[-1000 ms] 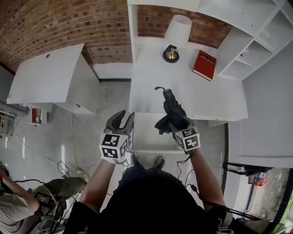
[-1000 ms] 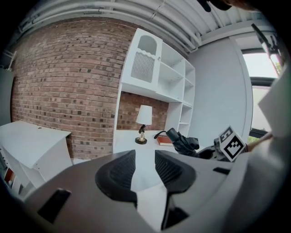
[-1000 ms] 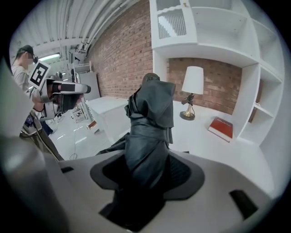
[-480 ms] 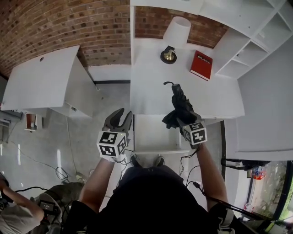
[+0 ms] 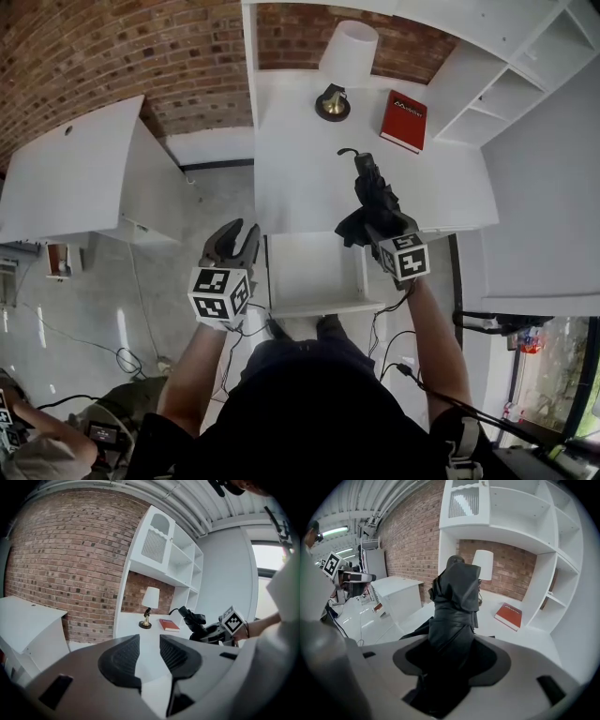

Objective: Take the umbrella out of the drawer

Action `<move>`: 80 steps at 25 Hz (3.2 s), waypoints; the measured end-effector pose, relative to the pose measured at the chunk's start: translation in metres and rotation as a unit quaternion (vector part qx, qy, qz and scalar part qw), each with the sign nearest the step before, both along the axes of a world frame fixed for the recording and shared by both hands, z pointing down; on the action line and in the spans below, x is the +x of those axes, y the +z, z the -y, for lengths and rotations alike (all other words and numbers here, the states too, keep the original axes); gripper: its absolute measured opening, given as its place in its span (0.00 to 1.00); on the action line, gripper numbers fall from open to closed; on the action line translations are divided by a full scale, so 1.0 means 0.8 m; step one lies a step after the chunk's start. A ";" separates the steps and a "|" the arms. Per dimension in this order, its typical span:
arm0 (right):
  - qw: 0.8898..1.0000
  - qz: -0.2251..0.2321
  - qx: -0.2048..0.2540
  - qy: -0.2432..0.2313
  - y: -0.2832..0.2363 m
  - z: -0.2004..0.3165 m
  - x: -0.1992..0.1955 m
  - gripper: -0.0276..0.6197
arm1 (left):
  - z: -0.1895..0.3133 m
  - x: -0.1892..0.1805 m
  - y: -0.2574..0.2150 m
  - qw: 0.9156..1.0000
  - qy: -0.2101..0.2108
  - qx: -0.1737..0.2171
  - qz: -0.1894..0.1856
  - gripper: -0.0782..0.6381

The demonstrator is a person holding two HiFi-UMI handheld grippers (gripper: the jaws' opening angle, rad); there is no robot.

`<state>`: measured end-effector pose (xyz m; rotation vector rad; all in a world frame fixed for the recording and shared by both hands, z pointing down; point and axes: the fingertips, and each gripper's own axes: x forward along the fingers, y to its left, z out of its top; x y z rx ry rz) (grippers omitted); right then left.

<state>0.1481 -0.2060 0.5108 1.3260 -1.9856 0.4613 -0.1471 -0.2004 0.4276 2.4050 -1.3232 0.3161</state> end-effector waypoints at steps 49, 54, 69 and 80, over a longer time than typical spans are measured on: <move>0.993 -0.078 -0.088 -0.030 0.173 0.198 0.313 0.61 | -0.062 0.091 0.056 0.967 -0.229 -0.078 0.078 0.29; 0.997 -0.067 0.010 -0.023 0.094 0.194 0.300 0.50 | -0.058 0.081 0.039 0.971 -0.224 -0.053 0.064 0.29; 0.954 0.126 0.270 0.020 -0.236 0.055 0.117 0.17 | -0.069 -0.004 -0.106 0.979 -0.187 0.075 0.014 0.29; 0.922 0.150 0.357 0.011 -0.358 -0.077 0.008 0.06 | -0.111 -0.016 -0.224 0.971 -0.126 0.201 0.013 0.28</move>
